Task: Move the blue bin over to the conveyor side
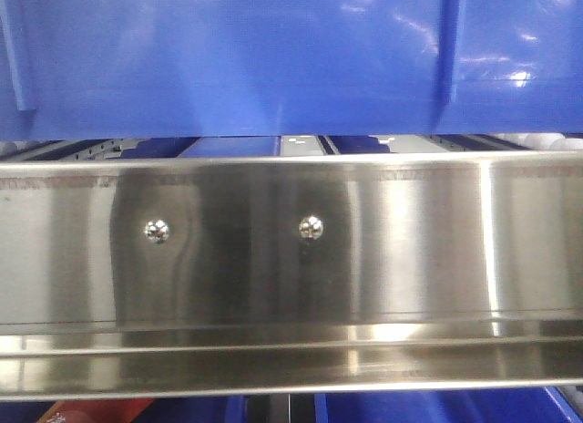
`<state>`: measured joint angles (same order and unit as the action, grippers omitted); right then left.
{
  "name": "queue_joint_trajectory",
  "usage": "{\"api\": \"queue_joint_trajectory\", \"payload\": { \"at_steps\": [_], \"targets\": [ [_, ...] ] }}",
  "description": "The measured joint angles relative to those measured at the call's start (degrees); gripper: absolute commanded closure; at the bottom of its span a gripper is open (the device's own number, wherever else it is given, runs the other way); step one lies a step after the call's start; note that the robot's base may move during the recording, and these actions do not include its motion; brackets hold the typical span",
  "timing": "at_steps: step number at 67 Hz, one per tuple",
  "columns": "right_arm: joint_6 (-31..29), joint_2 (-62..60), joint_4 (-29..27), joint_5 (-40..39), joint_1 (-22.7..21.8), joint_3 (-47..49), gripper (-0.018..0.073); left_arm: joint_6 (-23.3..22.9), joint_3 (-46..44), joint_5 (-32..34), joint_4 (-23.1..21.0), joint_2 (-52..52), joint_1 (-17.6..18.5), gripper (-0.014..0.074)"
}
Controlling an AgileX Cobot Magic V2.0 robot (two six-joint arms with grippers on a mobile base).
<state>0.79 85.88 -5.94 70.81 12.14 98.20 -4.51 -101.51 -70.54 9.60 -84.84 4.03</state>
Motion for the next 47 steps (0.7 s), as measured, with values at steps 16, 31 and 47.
{"api": "queue_joint_trajectory", "payload": {
  "at_steps": [16, 31, 47],
  "targets": [
    [0.0, 1.9, 0.0, -0.1, 0.0, 0.0, 0.0001, 0.0, 0.0, 0.0, 0.0, -2.5, 0.0, 0.0046],
    [0.0, 1.9, 0.0, -0.1, 0.0, 0.0, 0.0001, 0.1, 0.0, 0.0, -3.2, -4.0, 0.0, 0.0046],
    [0.0, 1.9, -1.1, -0.1, 0.0, 0.0, 0.0001, 0.6, 0.0, 0.1, -4.0, -5.3, 0.0, 0.0046]
  ]
}}
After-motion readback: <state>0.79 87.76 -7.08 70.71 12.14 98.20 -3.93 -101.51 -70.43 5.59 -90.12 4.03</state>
